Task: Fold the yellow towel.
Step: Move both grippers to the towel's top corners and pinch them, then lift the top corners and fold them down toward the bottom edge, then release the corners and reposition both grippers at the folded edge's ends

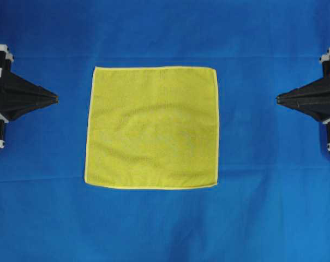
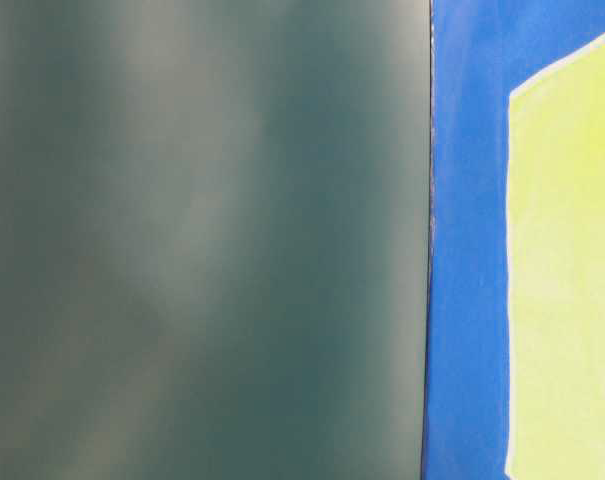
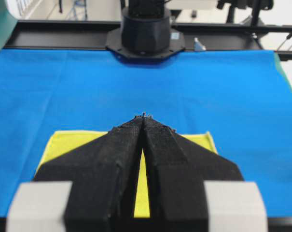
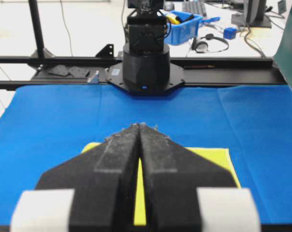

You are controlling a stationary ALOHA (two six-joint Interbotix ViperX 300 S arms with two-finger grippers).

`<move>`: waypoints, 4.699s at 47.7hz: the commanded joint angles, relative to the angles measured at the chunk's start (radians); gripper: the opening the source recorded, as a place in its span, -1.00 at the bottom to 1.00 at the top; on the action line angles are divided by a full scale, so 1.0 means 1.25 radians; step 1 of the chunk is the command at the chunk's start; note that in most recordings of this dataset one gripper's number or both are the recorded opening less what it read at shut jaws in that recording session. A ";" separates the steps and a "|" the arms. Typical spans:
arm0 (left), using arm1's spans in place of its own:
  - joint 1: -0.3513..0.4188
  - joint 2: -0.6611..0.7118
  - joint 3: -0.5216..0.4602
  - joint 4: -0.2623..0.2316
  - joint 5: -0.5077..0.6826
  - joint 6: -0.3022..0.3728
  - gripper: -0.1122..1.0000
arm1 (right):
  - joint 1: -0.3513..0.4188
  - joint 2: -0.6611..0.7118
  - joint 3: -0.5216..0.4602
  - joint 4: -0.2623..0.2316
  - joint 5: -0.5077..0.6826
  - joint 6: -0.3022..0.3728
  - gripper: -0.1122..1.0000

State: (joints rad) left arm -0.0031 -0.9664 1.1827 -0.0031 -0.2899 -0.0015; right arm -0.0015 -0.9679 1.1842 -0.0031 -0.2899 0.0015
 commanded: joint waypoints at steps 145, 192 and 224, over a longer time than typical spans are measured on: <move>0.107 0.609 -0.110 -0.017 0.158 0.009 -0.76 | -0.148 0.706 -0.315 0.097 0.320 0.032 -0.75; -0.236 0.661 -0.167 -0.017 0.174 -0.277 -0.76 | 0.110 0.715 -0.286 0.287 0.283 0.031 -0.75; -0.153 0.504 -0.153 -0.017 0.272 -0.187 0.34 | 0.104 0.595 -0.310 0.196 0.304 0.016 0.31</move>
State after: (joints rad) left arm -0.2255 -0.2945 0.9925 -0.0245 0.0537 -0.2562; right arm 0.1473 -0.1718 0.8053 0.2684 0.0936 0.0230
